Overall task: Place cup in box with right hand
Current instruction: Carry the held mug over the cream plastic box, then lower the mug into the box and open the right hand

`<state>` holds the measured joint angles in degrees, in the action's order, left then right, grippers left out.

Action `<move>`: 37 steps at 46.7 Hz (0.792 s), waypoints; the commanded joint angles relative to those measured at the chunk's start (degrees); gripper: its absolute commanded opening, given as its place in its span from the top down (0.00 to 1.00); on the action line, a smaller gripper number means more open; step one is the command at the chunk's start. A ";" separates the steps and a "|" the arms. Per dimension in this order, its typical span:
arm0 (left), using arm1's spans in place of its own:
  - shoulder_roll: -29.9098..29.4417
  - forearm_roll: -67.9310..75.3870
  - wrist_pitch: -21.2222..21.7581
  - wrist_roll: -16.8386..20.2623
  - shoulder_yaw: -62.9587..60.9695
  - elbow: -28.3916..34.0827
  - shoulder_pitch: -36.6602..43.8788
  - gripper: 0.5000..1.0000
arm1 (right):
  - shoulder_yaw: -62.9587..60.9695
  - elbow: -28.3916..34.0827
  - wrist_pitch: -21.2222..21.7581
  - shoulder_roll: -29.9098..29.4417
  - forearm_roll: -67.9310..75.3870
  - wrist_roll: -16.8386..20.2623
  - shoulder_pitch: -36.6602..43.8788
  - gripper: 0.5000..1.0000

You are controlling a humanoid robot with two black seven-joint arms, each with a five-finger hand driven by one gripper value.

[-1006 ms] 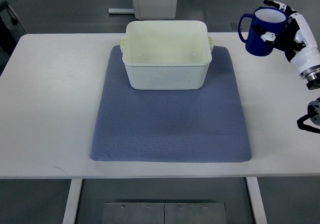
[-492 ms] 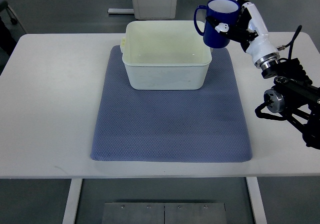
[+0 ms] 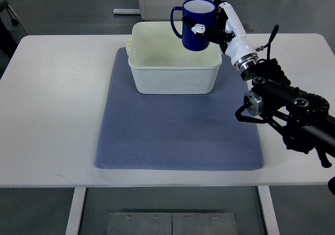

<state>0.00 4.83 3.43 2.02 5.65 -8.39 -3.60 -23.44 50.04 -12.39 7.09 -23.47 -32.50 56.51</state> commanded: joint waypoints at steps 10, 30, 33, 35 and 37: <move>0.00 0.00 0.00 0.00 0.06 0.04 0.00 0.00 | 0.06 -3.45 -1.41 -4.98 0.01 -0.55 -0.53 1.00; 0.00 0.00 0.00 0.00 -0.11 0.04 0.00 0.00 | -0.38 -9.34 -3.87 -7.09 0.09 -0.99 -1.23 1.00; 0.00 0.00 0.00 0.00 0.06 -0.04 0.00 0.00 | -0.38 -10.05 -4.04 -7.09 0.18 -1.51 -1.49 1.00; 0.00 0.00 0.00 0.00 -0.11 -0.04 0.00 0.00 | -0.38 -10.31 -4.04 -7.09 0.27 -1.95 -1.84 1.00; 0.00 0.00 0.00 0.00 0.06 -0.04 0.00 0.00 | -0.38 -10.31 -4.04 -7.09 0.27 -2.30 -1.93 1.00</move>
<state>0.00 4.85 3.43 2.02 5.56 -8.40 -3.60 -23.83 39.87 -16.43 -0.01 -23.23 -34.20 54.83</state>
